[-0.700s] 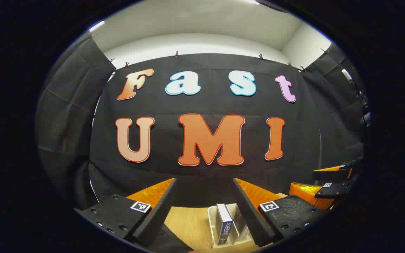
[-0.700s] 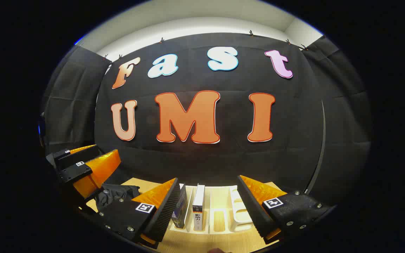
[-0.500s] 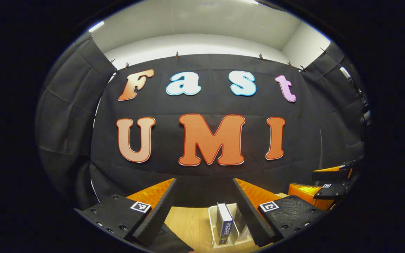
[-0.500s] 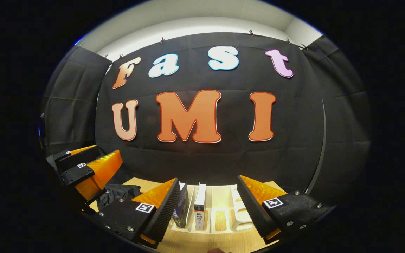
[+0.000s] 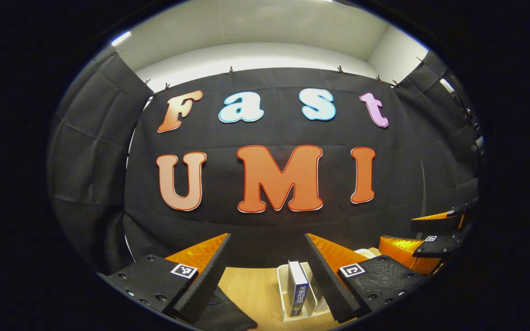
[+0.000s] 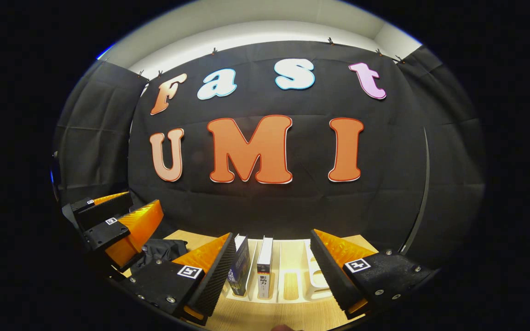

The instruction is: Open the schoolbag, grab two books from the bookshelf and put them into the schoolbag.

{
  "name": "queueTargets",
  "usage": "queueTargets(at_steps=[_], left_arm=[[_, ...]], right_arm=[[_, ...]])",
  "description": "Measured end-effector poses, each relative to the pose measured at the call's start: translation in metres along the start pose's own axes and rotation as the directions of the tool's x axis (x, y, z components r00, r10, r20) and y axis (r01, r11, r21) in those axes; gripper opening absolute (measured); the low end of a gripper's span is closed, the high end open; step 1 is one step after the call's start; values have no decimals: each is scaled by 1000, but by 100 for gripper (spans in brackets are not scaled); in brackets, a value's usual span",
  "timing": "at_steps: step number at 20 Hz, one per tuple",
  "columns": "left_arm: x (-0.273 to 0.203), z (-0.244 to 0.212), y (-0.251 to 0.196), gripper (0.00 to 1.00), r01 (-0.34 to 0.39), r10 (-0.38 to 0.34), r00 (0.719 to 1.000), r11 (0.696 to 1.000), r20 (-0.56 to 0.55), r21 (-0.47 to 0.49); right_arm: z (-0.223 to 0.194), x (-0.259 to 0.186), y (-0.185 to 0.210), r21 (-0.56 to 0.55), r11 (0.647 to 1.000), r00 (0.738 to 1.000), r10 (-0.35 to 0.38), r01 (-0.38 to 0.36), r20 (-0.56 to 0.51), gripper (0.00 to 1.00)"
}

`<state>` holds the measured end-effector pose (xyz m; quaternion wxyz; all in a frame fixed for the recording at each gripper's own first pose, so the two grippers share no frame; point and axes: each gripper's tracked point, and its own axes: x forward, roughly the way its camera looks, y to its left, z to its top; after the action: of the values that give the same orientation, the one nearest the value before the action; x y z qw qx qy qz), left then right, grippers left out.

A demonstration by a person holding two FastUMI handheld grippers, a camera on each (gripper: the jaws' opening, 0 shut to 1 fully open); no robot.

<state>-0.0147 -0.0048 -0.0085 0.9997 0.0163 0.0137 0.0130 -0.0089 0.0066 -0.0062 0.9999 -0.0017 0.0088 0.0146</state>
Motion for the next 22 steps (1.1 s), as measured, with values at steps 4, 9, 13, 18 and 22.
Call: queueTargets(at_steps=[4, 9, 13, 18, 22], left_arm=[[-4, -2, 2, 96, -6, 6, 1000, 1000, -10, -6], [-5, -1, 1, 96, -9, 9, 1000, 1000, -9, 6], [-4, -3, 2, 96, -13, 13, 1000, 1000, -15, 6], [-3, -3, 5, 96, -20, 20, 1000, 1000, -15, 10], [-2, -3, 5, 96, -21, 21, 1000, 1000, -16, 9]], right_arm=[[-2, -3, 1, -2, 1000, 1000, 5, -5, -2, 96], [-3, -6, -2, -3, 1000, 1000, 4, -4, -8, 96], [-5, -5, -4, -1, 1000, 1000, -3, 3, -11, 96], [-5, -5, -3, -4, 1000, 1000, 2, -2, -19, 96], [-5, -4, -3, -10, 1000, 1000, 2, -3, -17, 96]])
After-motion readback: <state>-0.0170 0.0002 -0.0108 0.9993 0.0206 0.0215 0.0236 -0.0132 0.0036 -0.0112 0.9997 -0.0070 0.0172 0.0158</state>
